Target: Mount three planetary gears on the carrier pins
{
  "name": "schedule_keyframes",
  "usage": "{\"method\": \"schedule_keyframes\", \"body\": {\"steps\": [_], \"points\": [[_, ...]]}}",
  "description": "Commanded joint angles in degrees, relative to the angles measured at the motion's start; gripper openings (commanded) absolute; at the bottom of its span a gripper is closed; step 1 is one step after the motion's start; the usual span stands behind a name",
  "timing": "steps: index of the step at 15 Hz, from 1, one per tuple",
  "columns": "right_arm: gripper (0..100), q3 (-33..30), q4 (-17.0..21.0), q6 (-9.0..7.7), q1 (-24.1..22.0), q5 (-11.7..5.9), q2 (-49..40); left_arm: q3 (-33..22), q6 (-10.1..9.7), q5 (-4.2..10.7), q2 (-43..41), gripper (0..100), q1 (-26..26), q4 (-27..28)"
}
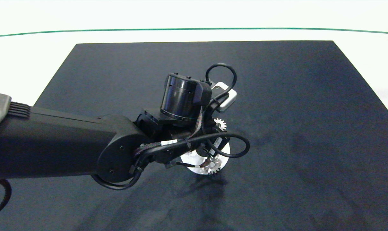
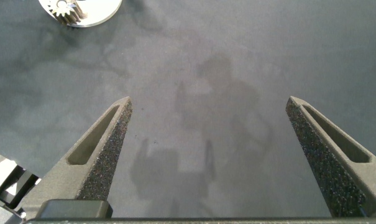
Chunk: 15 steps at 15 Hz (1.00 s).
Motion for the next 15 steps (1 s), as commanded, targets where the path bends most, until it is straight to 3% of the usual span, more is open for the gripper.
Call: {"method": "schedule_keyframes", "body": {"steps": [1,15], "points": [[100,-0.07,0.09,-0.13,0.00,-0.14,-0.02,-0.59,0.05,0.08,1.02,10,-0.01,-0.10],[100,-0.07,0.00,-0.13,0.09,-0.05,-0.20,-0.41,0.14,0.08,2.17,10,0.17,-3.09]]}}
